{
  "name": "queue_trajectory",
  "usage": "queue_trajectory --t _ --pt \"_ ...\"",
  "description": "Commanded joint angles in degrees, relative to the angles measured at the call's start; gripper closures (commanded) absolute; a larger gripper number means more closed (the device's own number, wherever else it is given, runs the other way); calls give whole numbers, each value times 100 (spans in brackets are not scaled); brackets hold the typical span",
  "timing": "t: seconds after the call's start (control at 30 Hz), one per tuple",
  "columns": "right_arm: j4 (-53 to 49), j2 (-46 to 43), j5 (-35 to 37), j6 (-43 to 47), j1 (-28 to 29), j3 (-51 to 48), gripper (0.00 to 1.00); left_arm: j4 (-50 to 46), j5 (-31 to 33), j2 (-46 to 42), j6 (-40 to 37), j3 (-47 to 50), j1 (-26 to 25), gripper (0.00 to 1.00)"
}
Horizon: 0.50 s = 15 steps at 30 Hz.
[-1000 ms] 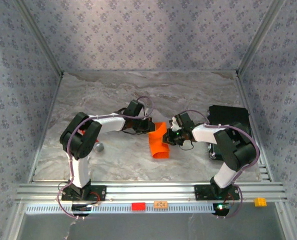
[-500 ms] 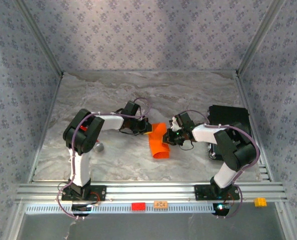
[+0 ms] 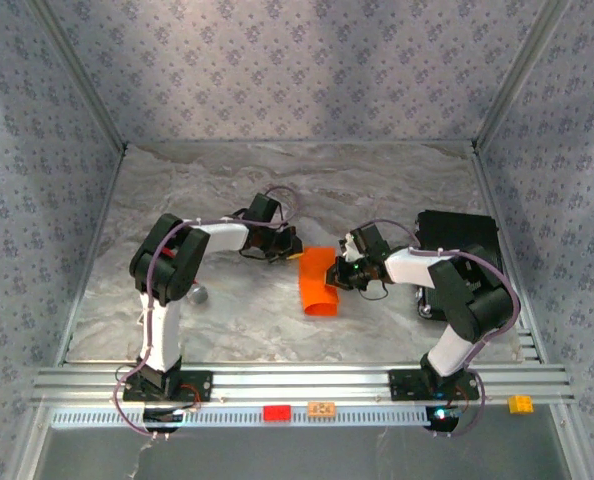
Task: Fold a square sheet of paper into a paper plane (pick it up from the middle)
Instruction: First fold the square sheet of paper in half at the center of the table.
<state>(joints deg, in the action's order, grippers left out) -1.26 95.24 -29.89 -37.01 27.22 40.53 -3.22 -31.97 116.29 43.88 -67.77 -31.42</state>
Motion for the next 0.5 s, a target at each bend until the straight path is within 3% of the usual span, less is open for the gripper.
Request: queue_trajectory --t 0.0,0.47 --pt "-862 114 573 54 -81 -272 100 -264 531 170 57 -199 121 99" --pt "-903 109 563 54 -96 -230 100 -686 841 -169 35 -506 6 97"
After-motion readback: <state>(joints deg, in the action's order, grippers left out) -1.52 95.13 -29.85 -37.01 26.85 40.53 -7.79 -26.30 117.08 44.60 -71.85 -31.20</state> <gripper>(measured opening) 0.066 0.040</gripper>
